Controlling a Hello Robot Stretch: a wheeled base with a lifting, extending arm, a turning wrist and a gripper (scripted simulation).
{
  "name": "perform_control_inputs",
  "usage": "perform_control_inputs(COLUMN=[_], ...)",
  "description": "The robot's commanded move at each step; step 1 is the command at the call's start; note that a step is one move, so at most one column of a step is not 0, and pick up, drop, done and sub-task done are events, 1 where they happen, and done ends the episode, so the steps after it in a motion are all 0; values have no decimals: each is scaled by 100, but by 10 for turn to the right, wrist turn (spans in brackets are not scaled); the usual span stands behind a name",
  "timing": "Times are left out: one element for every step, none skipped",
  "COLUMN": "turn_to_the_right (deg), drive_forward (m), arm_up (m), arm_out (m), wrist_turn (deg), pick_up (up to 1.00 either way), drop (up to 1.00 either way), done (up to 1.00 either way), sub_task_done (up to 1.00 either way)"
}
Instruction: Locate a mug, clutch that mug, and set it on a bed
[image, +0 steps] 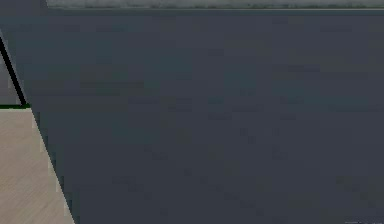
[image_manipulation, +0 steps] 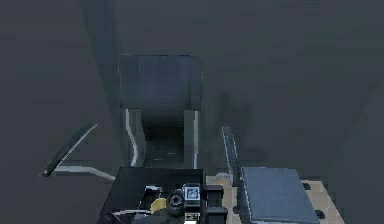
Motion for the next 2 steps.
perform_control_inputs(turn_to_the_right=[0,0], drive_forward=[0,0], arm_up=[0,0], arm_out=[0,0], wrist_turn=[450,150], pick_up=[0,0], drop=[0,0], done=[0,0], sub_task_done=[0,0])
